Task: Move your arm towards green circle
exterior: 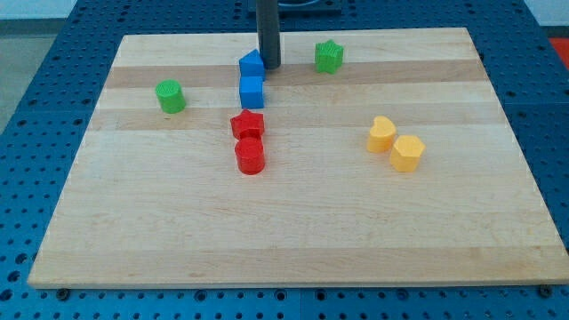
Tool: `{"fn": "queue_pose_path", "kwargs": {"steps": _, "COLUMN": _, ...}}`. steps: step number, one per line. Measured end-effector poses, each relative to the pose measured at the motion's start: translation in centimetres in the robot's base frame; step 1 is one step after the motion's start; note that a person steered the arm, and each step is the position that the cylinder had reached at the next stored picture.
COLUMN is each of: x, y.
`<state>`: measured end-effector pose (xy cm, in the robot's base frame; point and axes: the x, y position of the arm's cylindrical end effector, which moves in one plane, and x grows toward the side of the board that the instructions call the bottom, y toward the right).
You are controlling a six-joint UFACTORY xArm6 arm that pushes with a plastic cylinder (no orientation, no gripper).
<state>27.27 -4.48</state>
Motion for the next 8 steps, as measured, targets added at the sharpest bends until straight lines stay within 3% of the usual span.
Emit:
{"fn": "queue_pose_path", "kwargs": {"steps": 2, "x": 1.0, "y": -0.2}}
{"fn": "queue_pose_path", "kwargs": {"steps": 4, "x": -3.6, "y": 0.0}}
{"fn": "queue_pose_path", "kwargs": {"steps": 5, "x": -7.1, "y": -1.5}}
{"fn": "queue_pose_path", "kwargs": {"steps": 6, "x": -7.9, "y": -3.7}}
{"fn": "queue_pose_path", "kwargs": {"steps": 8, "x": -5.6, "y": -10.6}}
